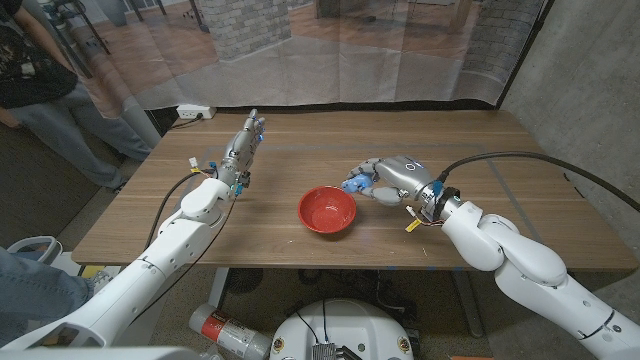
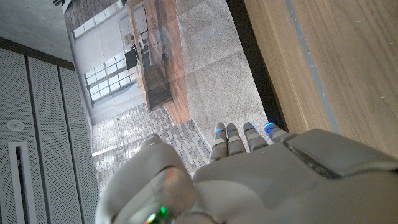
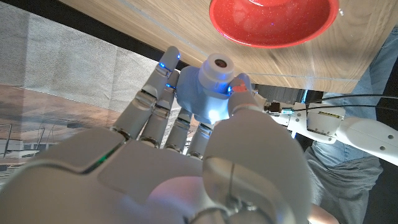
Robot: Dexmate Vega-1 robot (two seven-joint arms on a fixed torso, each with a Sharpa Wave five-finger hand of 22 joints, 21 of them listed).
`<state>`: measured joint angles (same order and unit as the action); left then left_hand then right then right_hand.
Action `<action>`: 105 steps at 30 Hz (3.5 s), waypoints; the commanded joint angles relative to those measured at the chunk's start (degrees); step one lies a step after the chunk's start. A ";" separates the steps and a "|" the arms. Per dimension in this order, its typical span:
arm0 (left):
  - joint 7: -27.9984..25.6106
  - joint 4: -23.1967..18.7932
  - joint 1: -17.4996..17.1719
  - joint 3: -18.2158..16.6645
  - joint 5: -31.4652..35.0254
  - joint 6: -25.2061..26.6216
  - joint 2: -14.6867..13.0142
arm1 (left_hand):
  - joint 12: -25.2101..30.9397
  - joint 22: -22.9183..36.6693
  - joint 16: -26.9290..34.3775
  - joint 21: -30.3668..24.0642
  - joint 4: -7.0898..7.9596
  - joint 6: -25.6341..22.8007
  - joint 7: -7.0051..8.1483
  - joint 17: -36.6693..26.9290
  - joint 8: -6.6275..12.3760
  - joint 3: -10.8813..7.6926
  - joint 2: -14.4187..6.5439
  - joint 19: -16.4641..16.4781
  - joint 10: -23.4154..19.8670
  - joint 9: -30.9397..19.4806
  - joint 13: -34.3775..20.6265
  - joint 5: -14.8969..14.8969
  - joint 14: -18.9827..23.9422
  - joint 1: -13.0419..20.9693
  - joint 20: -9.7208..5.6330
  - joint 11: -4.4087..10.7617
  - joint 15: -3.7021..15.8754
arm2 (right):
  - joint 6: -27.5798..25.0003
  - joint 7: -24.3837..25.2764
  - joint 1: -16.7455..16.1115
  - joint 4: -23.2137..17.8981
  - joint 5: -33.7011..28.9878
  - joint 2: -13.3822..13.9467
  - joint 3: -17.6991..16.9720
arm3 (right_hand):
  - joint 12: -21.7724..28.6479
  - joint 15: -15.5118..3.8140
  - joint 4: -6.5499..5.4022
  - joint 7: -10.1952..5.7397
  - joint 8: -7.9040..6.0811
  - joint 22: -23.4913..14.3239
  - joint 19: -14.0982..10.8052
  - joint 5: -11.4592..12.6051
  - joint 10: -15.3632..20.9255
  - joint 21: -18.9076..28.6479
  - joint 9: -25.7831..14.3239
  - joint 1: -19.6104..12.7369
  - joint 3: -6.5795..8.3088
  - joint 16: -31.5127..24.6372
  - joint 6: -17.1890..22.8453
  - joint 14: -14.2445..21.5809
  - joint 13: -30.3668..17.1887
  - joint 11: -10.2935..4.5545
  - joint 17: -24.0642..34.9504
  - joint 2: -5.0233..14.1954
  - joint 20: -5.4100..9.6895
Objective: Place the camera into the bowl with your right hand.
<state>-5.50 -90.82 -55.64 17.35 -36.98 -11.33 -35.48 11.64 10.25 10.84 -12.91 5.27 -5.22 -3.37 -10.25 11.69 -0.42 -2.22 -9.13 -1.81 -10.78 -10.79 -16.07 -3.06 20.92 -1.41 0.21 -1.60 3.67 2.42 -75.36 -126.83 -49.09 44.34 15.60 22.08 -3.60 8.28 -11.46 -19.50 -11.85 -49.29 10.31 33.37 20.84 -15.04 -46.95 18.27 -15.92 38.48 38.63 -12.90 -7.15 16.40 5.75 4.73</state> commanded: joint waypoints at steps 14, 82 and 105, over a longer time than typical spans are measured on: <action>0.75 1.44 1.24 0.46 -0.11 0.09 0.39 | -0.01 0.24 -0.01 0.18 0.06 -0.40 -0.03 -0.30 -0.05 0.21 -0.32 0.17 0.09 -0.15 -0.10 0.27 -0.03 0.33 -0.07 -0.07 -0.18 | 4.06 -2.13 6.77 2.30 -0.92 -0.38 6.12 | 0.57 -6.63 0.02 0.21 -0.10 -0.27 0.06 0.52 1.50 0.35 -0.36 -0.41 0.57 -0.37 0.87 0.65 -0.13 -0.36 0.30 0.52 0.39; 1.28 1.82 0.08 -0.15 -1.34 -0.70 0.38 | 0.00 0.26 -0.02 0.47 0.03 -0.42 -0.04 -0.30 -0.09 0.68 -0.60 0.34 0.06 -0.15 -0.10 0.44 0.00 0.59 -0.09 -0.06 -0.19 | 6.21 -14.27 19.72 7.01 -6.06 -4.37 17.44 | 0.63 -6.66 -0.11 0.48 0.11 -0.34 0.36 0.63 2.18 0.70 -0.61 -0.36 0.78 -0.34 1.63 1.76 -0.15 -0.33 0.99 0.59 0.48; 0.97 1.55 -0.73 -0.44 -1.51 -0.98 0.29 | -0.01 0.27 -0.03 0.58 0.02 -0.42 -0.03 -0.31 -0.09 0.83 -0.72 0.29 0.10 -0.15 -0.10 0.50 -0.02 0.67 0.04 -0.17 -0.25 | 6.23 -16.67 23.13 10.78 -7.13 -5.95 20.36 | 0.59 -6.68 -0.13 0.47 0.22 -0.35 0.51 0.64 2.20 0.78 -0.68 -0.30 0.82 -0.20 1.73 1.86 -0.18 -0.35 1.12 0.54 0.54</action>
<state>-4.09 -88.87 -55.74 17.22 -38.39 -12.11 -35.02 11.65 10.25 10.84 -12.47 5.06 -5.22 -3.37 -10.25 11.69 0.11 -2.67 -8.93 -1.81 -10.78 -10.79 -15.61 -3.06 21.37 -1.62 0.21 -1.60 10.16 -13.53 -53.65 -117.93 -55.92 39.10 34.73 22.50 -3.60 8.30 -10.93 -18.84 -12.13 -48.97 10.53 35.11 21.28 -15.58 -46.95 18.58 -15.91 39.66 39.66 -12.91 -7.46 17.44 5.75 5.02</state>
